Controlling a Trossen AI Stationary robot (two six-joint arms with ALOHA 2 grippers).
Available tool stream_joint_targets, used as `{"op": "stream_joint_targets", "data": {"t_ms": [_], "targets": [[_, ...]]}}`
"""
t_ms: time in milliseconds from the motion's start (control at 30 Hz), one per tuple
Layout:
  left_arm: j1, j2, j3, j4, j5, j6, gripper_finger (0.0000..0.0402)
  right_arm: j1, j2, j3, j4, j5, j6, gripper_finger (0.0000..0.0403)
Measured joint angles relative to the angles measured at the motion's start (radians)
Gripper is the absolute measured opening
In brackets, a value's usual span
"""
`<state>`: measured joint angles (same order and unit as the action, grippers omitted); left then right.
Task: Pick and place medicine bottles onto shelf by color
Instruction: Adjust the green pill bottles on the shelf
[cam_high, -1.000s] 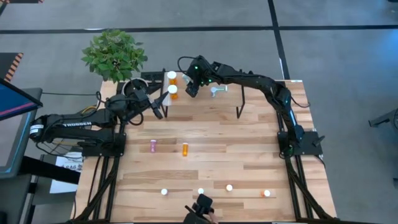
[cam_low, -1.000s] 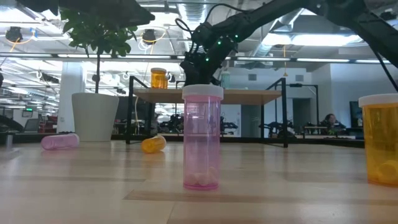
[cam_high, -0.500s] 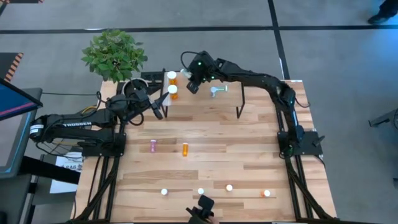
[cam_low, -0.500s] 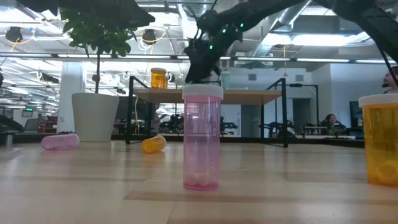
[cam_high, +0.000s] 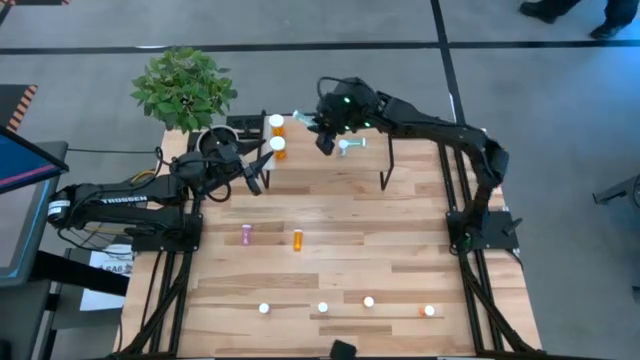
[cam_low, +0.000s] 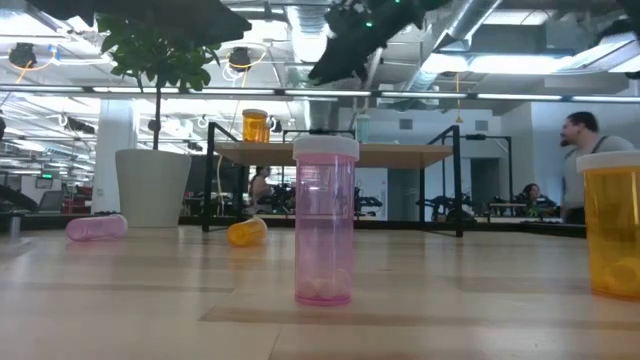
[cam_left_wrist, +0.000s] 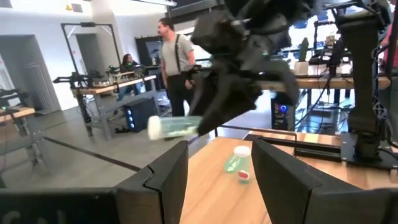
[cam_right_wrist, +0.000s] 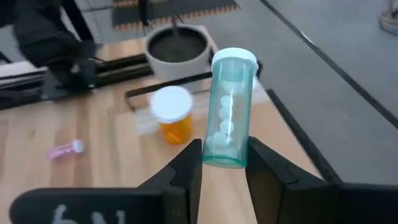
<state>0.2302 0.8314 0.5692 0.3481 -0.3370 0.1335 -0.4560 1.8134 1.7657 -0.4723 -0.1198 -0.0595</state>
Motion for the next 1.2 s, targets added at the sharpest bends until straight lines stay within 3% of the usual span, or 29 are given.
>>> {"op": "stream_joint_targets", "data": {"t_ms": [233, 367, 500, 667, 967, 1200], "targets": [[0.019, 0.042, 0.002, 0.008, 0.02, -0.049, 0.0181, 0.019, -0.21, -0.403, 0.375, -0.09, 0.055, 0.0119], [0.048, 0.118, 0.045, 0.005, 0.131, -0.097, 0.0206, 0.048, -0.306, -0.604, 0.63, -0.149, 0.06, 0.0119], [0.06, 0.222, 0.122, 0.005, 0.248, -0.12, 0.0233, 0.089, -0.365, -0.714, 0.758, -0.155, 0.036, 0.0119], [0.06, 0.329, 0.215, 0.013, 0.309, -0.129, 0.0256, 0.146, -0.391, -0.764, 0.764, -0.155, -0.036, 0.0123], [0.06, 0.456, 0.294, -0.002, 0.535, -0.154, 0.0268, 0.196, -0.395, -0.777, 0.723, -0.168, -0.082, 0.0127], [0.06, 0.445, 0.3, -0.017, 0.56, -0.157, 0.0241, 0.199, -0.395, -0.776, 0.694, -0.167, -0.089, 0.0128]]}}
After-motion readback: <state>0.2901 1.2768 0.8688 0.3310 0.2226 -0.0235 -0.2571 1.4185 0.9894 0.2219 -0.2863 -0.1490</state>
